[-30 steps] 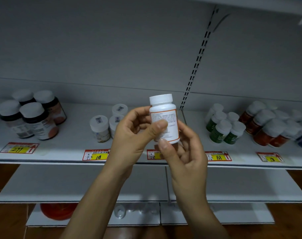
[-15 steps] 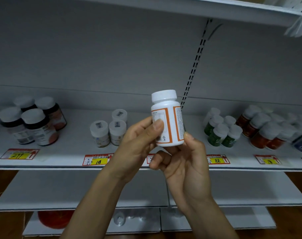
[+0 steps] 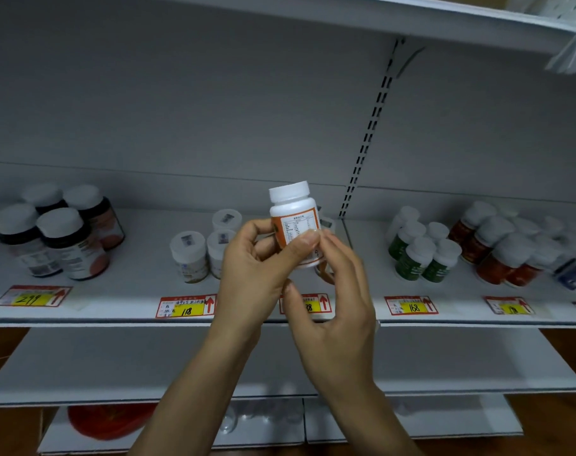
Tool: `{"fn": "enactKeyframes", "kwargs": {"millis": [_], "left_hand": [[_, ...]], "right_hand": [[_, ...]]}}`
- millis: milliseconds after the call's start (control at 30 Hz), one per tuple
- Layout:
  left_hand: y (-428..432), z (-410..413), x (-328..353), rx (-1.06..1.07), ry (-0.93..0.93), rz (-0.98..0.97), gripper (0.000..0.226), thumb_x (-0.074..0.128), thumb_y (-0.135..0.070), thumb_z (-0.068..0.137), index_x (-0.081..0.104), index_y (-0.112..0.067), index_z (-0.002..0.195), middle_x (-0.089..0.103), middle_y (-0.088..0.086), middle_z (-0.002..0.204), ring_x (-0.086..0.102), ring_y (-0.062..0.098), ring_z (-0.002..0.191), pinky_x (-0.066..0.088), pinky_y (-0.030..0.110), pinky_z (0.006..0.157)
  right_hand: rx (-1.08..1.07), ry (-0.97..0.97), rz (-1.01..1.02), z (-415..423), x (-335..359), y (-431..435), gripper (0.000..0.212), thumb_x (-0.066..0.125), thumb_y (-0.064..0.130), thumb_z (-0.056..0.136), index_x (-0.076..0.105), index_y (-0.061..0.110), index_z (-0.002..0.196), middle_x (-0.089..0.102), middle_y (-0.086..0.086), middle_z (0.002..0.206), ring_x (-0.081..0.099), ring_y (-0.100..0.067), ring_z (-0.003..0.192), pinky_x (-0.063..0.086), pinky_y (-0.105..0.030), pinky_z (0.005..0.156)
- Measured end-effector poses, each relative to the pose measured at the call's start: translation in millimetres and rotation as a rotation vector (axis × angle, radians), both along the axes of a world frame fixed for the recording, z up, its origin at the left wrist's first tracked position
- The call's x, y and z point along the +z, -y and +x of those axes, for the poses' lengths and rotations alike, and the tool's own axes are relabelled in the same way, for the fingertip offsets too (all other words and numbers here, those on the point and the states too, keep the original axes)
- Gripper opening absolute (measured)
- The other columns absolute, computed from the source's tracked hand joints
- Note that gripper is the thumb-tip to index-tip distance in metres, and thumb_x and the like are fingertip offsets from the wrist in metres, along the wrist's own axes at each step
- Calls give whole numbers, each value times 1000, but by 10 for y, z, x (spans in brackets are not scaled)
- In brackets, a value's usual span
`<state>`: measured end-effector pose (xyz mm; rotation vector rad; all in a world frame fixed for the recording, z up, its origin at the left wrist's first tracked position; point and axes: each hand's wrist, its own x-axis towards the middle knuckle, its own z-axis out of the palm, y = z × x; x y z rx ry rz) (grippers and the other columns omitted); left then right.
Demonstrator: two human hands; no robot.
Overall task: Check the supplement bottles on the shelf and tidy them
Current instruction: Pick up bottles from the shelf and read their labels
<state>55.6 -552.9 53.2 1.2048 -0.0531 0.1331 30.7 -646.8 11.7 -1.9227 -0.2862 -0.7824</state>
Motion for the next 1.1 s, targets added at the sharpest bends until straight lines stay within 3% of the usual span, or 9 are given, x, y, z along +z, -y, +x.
{"fn": "enactKeyframes", "kwargs": {"millis": [200,400,567,700,767,833,900,1000,1100], "left_hand": [[18,-45,19,16,35,20,43,58,-43,72,65,-12,102,75,-2,88,71,9,86,53,16,72],[48,-101,5,36,82,65,39,58,-34,76,66,-14,109,74,-4,102,69,10,98,51,15,79],[44,-97,4,72,114,92,35,60,-31,76,65,-16,107,75,-4,96,71,11,95,53,17,80],[39,-75,-8,148,124,106,28,65,-18,81,63,-15,109,74,-2,95,68,0,88,50,10,70],[22,-37,-56,154,99,167,40,72,-26,77,61,-20,116,70,-4,107,65,-1,98,51,15,81],[25,-9,-99,88,63,245,54,81,-37,72,60,-23,120,70,-6,111,64,4,106,51,29,94],[59,-4,-112,34,77,316,53,78,-35,69,62,-23,118,72,-7,106,67,8,102,53,34,90],[85,-20,-135,113,160,372,50,80,-22,67,62,-24,114,71,-10,104,66,7,102,51,26,89],[53,-52,-158,165,264,393,56,82,-1,67,58,-28,110,68,-15,110,62,6,110,47,19,92]], "right_hand": [[40,-157,210,173,67,12,70,71,23,82,38,21,143,53,1,135,56,-12,118,49,-24,94],[150,-206,412,285,147,108,41,68,15,88,52,17,126,66,9,107,65,-9,98,52,-22,82],[236,-336,590,306,126,130,39,60,31,85,57,16,121,70,-2,106,69,-18,95,56,-27,75],[402,-527,817,294,135,160,46,49,40,84,59,11,119,73,-6,97,70,-19,71,50,-28,63],[477,-572,904,262,105,166,41,48,39,83,64,12,111,72,-7,93,68,-18,66,47,-32,66],[549,-599,959,225,63,161,34,51,38,81,71,17,98,70,-12,93,67,-19,68,47,-34,67],[597,-619,989,196,34,149,41,58,39,75,70,14,105,67,-17,100,65,-20,78,50,-31,66],[630,-648,996,184,3,152,59,53,30,78,51,6,131,66,-14,113,62,-19,88,52,-30,69],[613,-657,949,176,-29,210,58,49,20,79,49,15,137,67,-9,117,63,-24,97,51,-38,80]]}}
